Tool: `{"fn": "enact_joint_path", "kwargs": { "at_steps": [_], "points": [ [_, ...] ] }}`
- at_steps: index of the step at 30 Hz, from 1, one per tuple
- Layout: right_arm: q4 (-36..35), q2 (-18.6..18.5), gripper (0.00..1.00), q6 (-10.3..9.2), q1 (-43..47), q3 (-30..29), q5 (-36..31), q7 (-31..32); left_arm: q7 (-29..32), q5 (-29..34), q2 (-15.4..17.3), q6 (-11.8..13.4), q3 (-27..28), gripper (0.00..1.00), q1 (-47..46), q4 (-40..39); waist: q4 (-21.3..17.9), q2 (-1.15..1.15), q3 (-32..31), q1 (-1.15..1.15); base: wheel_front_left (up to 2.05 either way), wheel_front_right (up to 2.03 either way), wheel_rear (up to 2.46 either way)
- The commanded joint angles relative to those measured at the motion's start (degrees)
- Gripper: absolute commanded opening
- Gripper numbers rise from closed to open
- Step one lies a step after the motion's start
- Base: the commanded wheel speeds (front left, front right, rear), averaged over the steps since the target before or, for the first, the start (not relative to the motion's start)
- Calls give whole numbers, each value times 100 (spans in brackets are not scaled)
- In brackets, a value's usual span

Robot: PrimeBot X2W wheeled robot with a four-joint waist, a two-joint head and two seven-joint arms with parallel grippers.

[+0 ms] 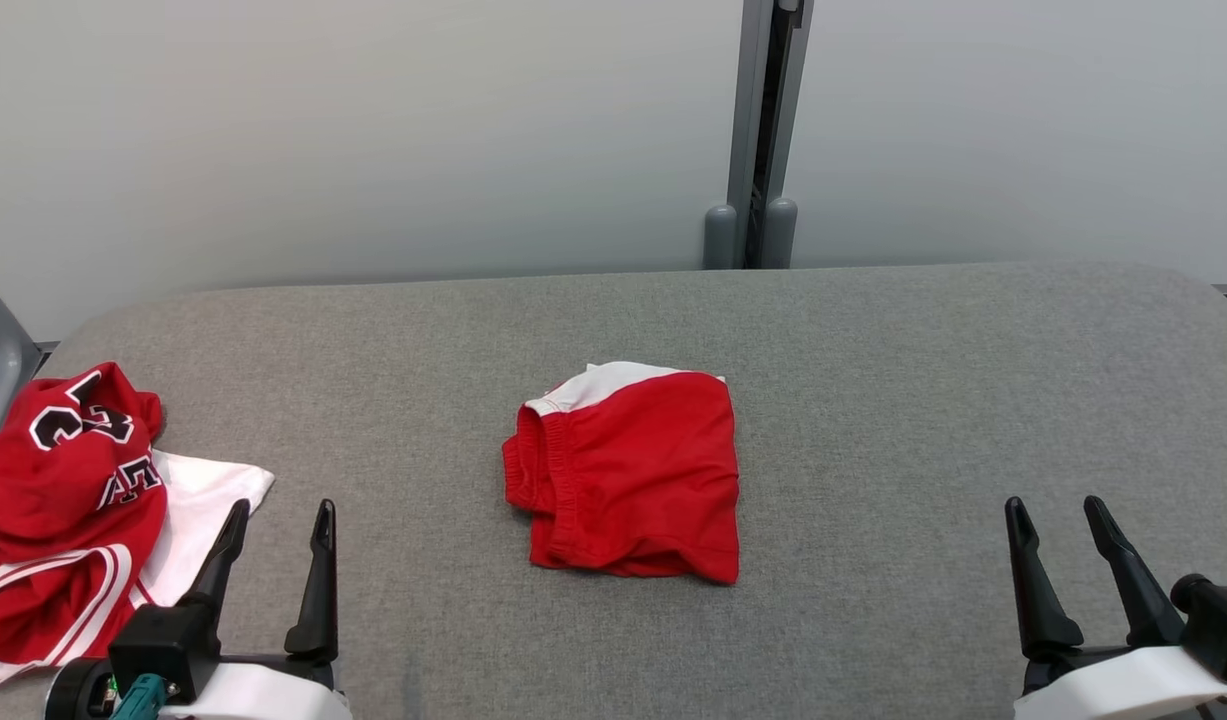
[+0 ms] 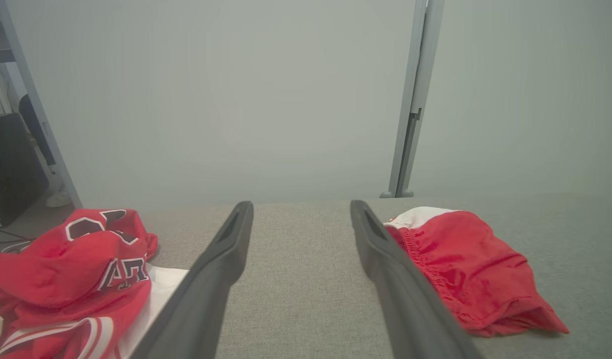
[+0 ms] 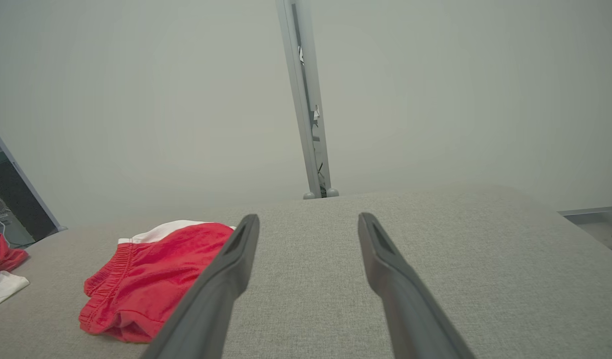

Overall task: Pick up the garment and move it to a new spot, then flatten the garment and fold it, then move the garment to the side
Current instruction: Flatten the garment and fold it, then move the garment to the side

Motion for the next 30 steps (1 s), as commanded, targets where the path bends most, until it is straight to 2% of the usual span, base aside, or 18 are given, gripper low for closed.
{"fn": "enact_joint_path", "kwargs": {
  "at_steps": [1,30],
  "points": [
    [-24,3,100,1,38,-2,-26,28,-3,-27,43,40,24,100,12,3,10,0,10,0,0,0,0],
    [-74,29,100,1,23,-29,-294,171,26,-78,43,238,-90,100,21,-119,88,0,77,0,0,0,0]
  ]
}}
